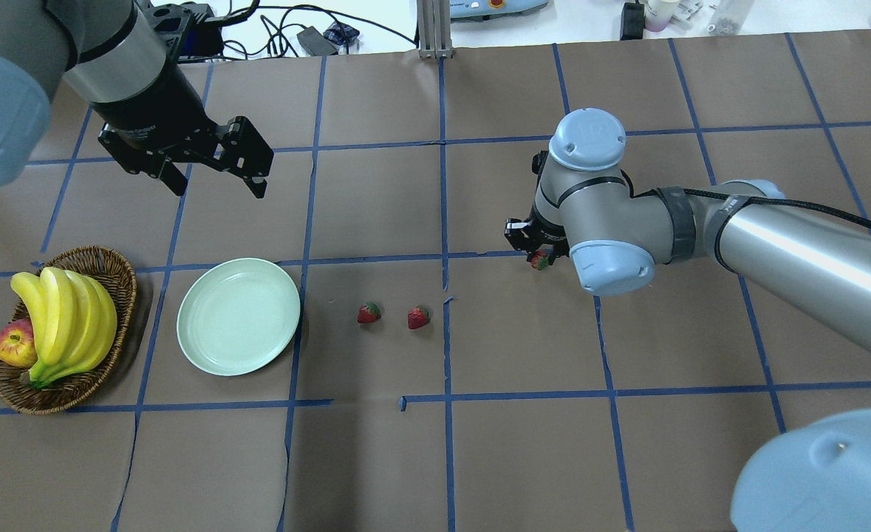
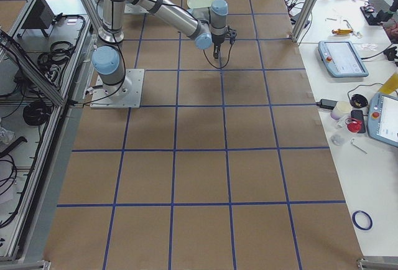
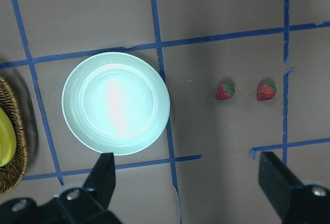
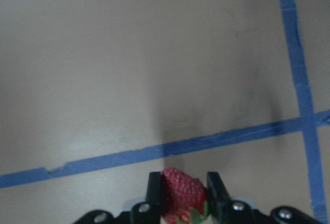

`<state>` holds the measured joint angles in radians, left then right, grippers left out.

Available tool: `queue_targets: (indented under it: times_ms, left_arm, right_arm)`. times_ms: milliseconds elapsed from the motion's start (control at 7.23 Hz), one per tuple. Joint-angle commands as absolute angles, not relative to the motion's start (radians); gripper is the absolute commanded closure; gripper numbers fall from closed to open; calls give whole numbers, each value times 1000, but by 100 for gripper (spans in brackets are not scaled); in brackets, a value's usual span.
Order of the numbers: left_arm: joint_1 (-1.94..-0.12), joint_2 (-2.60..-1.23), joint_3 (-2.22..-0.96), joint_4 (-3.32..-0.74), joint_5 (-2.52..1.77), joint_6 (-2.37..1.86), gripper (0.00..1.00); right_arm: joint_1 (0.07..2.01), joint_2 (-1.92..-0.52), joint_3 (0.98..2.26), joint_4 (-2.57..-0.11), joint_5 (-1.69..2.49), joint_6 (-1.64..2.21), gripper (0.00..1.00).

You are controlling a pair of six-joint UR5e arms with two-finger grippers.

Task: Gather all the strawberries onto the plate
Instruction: 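Carry the strawberry and set it beside the other two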

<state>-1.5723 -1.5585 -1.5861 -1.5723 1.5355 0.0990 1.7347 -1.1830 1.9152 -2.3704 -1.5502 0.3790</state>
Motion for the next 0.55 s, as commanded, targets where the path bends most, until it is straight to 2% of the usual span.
queue_targets:
  times_ms: [0,138,415]
  left_arm:
    - [-1572,-1559,-1586,-1572,1536,97,0]
    - [-1577,-1559,-1586,-1572,1537,97,0]
    - [-1583,-1560,-1586,-1572,1539,100,0]
  right_arm:
    - [1866,-1166,1802,-2356,-1489,588,100]
    - [1961,-1119,1755,-2355,-1458,663,100]
    - [2075,-1036,1746,-2359,-1456,718,100]
